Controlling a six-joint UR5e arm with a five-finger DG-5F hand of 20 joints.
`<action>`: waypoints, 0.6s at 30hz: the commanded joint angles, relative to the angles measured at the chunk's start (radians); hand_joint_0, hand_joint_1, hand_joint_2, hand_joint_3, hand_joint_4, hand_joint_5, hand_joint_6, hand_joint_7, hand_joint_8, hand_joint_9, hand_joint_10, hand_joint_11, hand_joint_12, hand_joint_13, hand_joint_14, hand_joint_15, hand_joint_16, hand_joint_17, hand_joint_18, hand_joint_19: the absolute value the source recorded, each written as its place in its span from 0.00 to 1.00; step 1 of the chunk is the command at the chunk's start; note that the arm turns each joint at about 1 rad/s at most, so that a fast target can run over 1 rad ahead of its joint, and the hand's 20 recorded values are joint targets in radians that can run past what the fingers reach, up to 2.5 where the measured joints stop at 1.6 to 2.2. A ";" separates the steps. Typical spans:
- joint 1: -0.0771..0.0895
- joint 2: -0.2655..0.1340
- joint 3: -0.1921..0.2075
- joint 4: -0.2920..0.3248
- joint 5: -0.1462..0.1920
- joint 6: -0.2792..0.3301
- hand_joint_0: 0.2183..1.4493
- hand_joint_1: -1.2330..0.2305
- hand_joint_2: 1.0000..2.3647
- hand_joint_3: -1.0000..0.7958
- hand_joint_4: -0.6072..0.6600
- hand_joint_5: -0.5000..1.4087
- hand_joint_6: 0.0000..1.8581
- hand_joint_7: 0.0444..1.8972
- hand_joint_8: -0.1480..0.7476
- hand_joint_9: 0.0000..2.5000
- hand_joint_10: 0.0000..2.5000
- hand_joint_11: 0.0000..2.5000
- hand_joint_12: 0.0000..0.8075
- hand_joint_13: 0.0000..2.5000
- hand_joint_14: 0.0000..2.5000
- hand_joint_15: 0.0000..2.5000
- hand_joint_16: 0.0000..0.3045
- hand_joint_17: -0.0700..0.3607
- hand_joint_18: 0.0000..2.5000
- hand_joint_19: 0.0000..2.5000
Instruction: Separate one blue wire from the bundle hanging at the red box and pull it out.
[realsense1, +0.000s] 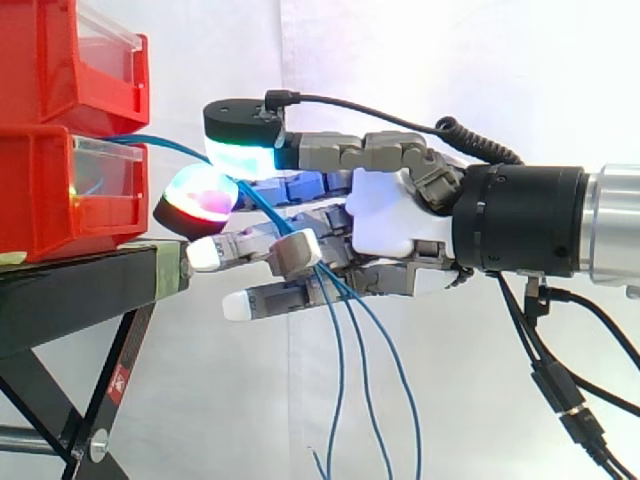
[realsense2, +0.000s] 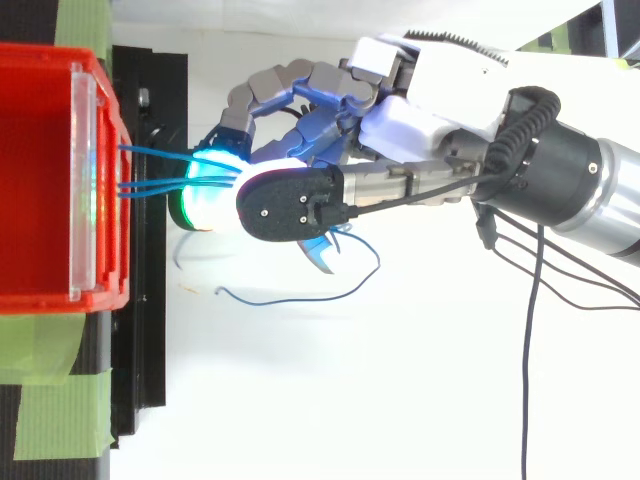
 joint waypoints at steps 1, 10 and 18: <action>0.000 0.005 0.000 0.000 0.000 -0.002 0.31 0.42 0.00 0.54 0.68 0.18 0.49 0.46 0.67 0.35 0.00 0.19 0.64 0.64 0.01 0.46 0.21 0.50 0.34 0.11; -0.005 0.025 0.000 -0.037 -0.002 -0.011 0.31 0.42 0.00 0.53 0.68 0.18 0.49 0.47 0.66 0.36 0.00 0.22 0.58 0.65 0.00 0.53 0.21 0.50 0.37 0.15; -0.008 0.029 0.000 -0.061 -0.005 -0.008 0.31 0.42 0.01 0.53 0.68 0.17 0.49 0.46 0.66 0.37 0.00 0.22 0.57 0.66 0.00 0.54 0.21 0.50 0.37 0.16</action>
